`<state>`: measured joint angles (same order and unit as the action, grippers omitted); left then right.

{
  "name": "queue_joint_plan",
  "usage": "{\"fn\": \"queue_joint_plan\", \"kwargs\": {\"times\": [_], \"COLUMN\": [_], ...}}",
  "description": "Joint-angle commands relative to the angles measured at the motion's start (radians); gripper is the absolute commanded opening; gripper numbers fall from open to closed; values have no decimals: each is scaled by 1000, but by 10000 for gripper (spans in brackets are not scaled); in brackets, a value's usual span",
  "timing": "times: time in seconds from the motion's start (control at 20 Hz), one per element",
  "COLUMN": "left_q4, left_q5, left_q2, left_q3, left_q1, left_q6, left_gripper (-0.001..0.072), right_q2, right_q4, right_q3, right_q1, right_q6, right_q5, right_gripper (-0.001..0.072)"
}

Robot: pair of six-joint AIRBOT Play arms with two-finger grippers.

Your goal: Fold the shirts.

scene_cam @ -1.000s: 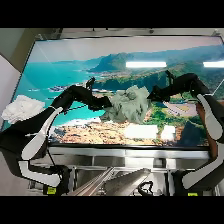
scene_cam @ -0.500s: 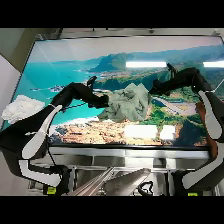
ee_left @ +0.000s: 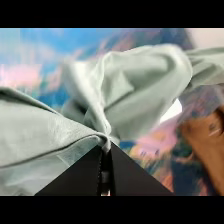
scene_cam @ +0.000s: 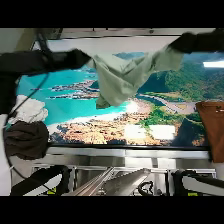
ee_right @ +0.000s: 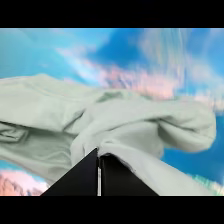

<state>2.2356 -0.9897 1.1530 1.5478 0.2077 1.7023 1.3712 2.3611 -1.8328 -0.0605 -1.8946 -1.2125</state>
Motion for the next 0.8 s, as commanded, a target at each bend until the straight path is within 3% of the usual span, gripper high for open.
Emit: {"fn": "queue_joint_plan", "kwargs": {"times": [0.0,0.1,0.2,0.35,0.5,0.75], "left_q4": [-68,-140,-307,-555,-549,-419], "left_q5": [-13,1,3,-18,-23,88], "left_q2": [-156,-238,-311,-362,-312,46], "left_q3": [209,322,408,431,312,146], "left_q1": [-4,-4,-4,-4,-5,-5], "left_q6": [-11,-36,-98,-193,-203,-200], "left_gripper": [20,20,19,20,20,20], "right_q2": [-306,-483,-621,-690,-618,-366], "right_q4": [-21,-93,-224,-374,-353,-304], "right_q3": [-55,-55,-54,-52,-1,246], "right_q1": [-2,-2,-2,-2,-1,-1], "right_q6": [-98,-148,-148,-106,-65,-15], "right_q5": [118,211,282,292,201,163], "right_gripper": [12,12,12,13,13,12]}}
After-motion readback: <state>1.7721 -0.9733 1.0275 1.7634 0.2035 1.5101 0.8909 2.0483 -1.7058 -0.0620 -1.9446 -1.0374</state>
